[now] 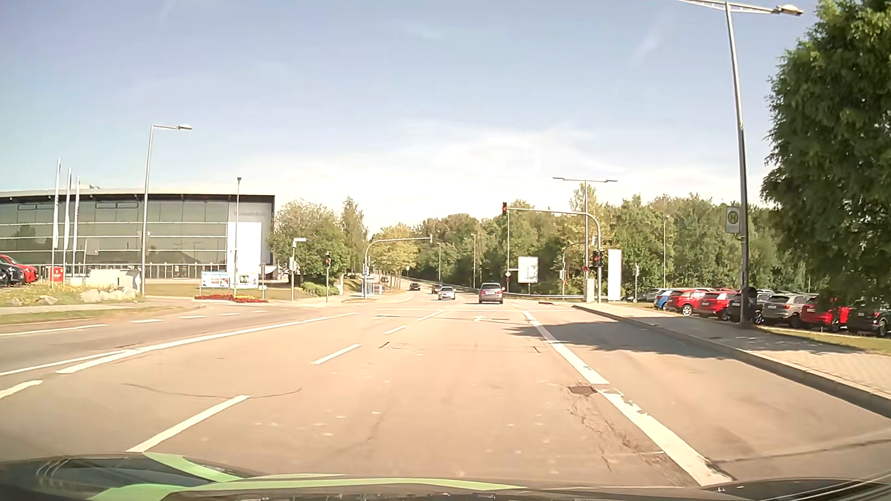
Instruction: Follow the waypoints while adhering to traffic rules and regulations
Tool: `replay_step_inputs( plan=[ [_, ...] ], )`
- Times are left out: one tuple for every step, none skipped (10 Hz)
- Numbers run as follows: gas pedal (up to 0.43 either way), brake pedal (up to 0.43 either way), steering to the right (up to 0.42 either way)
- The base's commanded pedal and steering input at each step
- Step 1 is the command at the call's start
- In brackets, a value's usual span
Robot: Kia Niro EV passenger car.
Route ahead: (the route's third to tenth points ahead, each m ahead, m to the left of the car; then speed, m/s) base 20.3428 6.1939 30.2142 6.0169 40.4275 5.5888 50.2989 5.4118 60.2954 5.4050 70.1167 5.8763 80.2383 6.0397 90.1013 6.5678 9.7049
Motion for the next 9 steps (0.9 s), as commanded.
replay_step_inputs(
  plan=[
    [0.0,0.0,0.012],
    [0.0,0.0,0.01],
    [0.0,0.0,0.01],
    [0.0,0.0,0.01],
    [0.0,0.0,0.01],
    [0.0,0.0,0.01],
    [0.0,0.0,0.01],
    [0.0,0.0,0.01],
    [0.0,0.0,0.01]
  ],
)
